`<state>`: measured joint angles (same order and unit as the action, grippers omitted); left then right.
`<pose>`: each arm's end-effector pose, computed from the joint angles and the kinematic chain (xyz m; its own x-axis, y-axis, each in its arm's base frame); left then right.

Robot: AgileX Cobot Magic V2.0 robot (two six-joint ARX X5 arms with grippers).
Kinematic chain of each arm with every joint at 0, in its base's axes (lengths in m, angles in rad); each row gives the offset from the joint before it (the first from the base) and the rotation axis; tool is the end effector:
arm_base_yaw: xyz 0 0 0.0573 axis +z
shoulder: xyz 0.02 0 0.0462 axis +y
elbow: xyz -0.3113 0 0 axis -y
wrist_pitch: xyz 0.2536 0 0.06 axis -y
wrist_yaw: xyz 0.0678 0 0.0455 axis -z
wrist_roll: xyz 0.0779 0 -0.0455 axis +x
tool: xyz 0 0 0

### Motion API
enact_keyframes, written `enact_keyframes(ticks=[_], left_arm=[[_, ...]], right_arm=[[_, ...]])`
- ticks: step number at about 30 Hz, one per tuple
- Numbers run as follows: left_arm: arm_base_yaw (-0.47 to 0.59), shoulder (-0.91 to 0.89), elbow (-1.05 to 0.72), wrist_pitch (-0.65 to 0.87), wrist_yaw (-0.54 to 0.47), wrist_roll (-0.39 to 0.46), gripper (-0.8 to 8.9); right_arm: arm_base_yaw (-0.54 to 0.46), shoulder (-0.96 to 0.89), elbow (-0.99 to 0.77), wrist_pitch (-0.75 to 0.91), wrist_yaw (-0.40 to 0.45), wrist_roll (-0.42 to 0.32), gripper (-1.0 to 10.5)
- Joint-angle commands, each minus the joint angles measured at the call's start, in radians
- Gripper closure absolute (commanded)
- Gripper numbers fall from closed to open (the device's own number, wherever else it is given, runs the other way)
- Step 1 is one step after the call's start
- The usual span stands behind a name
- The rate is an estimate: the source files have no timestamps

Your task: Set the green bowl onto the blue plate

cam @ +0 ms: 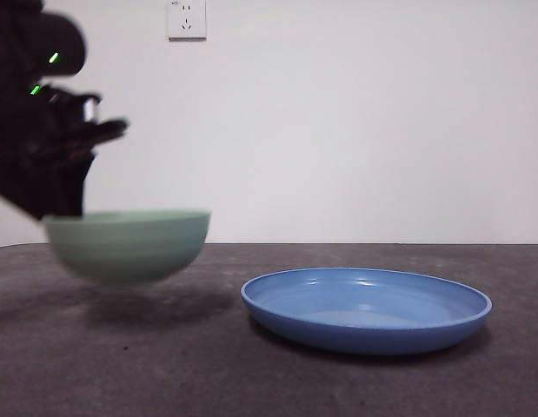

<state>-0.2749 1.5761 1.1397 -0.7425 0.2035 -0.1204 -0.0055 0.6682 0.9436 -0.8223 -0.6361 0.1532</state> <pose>0.3151 -0.1052 0.2288 0.3052 -0.2960 -0.9051 0.2308 0.9451 -0.2313 0.1151 0.0456 0.3552 0.6903 0.5903 -0.4183 -0.4177 0.7973 0.4357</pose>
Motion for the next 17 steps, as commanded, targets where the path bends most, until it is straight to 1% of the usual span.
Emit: enact_keyframes(ticks=[1, 8, 11, 17], left_arm=[[-0.047, 0.028, 0.109, -0.035, -0.022, -0.011, 8.04], [-0.175, 0.156, 0.383, -0.144, -0.022, -0.013, 8.04], [-0.233, 0.227, 0.473, -0.162, -0.022, -0.013, 8.04], [-0.331, 0.359, 0.598, -0.172, -0.022, -0.024, 8.04]], right_arm=[[0.003, 0.003, 0.017, 0.006, -0.004, -0.004, 3.7], [0.003, 0.003, 0.017, 0.006, -0.004, -0.004, 3.7], [0.003, 0.003, 0.017, 0.006, -0.004, -0.004, 3.7], [0.003, 0.003, 0.017, 0.006, -0.004, -0.004, 3.7]])
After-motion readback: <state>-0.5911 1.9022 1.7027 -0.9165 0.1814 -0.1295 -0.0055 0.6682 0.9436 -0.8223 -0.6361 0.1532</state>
